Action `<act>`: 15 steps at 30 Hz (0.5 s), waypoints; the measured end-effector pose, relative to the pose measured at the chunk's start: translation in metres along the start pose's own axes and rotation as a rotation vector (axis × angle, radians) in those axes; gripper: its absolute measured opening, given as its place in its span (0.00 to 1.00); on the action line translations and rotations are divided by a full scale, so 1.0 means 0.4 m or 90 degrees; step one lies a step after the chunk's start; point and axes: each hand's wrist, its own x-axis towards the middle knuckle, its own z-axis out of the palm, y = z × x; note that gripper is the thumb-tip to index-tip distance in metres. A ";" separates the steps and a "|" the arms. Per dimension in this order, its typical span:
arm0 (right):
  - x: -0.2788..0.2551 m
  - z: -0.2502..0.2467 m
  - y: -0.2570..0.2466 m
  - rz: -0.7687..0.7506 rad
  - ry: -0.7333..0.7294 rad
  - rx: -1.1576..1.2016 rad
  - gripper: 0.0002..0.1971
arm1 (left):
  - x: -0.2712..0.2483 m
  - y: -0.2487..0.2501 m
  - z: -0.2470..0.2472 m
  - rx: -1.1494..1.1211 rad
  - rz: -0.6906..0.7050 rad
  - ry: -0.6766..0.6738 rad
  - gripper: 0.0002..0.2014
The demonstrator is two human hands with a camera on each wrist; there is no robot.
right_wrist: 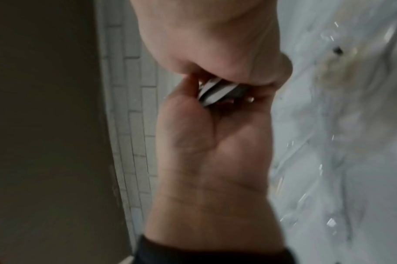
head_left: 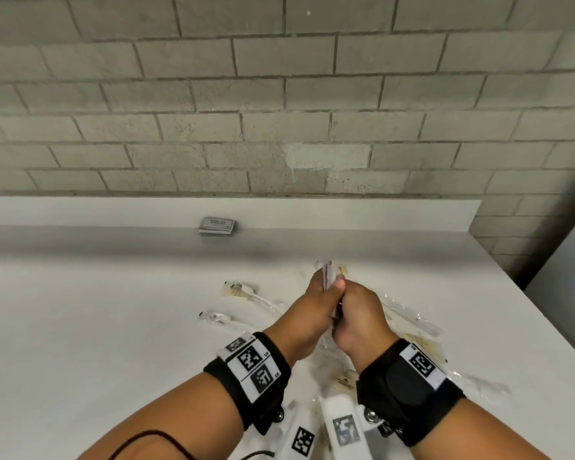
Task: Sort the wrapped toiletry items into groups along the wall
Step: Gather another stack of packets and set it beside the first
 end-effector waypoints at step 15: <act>-0.006 0.024 -0.005 -0.340 -0.341 -0.851 0.66 | -0.041 0.069 -0.159 -0.055 -0.073 -0.071 0.11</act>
